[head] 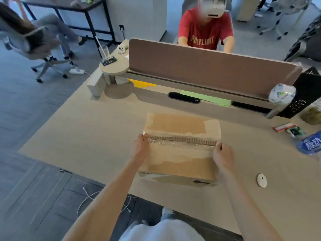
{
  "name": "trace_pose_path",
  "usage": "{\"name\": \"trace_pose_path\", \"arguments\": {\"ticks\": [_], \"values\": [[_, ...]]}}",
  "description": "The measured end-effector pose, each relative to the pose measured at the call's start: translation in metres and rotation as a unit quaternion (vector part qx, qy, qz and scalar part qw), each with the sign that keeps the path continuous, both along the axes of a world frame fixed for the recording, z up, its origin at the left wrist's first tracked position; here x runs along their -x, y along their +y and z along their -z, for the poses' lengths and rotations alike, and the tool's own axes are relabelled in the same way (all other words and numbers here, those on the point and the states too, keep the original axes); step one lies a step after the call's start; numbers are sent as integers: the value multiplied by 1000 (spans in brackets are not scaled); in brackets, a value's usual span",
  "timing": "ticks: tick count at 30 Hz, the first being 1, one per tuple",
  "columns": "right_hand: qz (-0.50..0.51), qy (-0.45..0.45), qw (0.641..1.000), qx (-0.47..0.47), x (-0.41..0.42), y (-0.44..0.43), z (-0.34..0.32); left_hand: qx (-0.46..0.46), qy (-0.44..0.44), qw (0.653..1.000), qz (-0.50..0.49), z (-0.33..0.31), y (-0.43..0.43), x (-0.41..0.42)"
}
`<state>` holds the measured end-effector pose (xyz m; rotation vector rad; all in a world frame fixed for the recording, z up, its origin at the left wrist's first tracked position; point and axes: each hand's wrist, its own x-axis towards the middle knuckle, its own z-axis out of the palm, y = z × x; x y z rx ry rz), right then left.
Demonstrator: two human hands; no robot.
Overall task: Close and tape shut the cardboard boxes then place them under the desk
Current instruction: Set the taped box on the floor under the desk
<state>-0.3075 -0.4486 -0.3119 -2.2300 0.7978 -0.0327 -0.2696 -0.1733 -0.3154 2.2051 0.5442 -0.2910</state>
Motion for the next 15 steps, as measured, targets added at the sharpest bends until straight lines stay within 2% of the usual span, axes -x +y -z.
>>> {"name": "trace_pose_path", "arguments": {"ticks": [3, 7, 11, 15], "values": [[-63, 1, 998, -2, -19, 29, -1, -2, 8, 998, -69, -2, 30, 19], [-161, 10, 987, -11, -42, 97, -5, -15, -26, 986, -167, -8, 94, 61], [-300, 14, 954, -14, -59, 197, -23, -37, -43, 951, -305, -15, 168, 109], [-426, -1, 904, -27, -57, 329, -33, -35, -67, 898, -434, -24, 260, 168]]}}
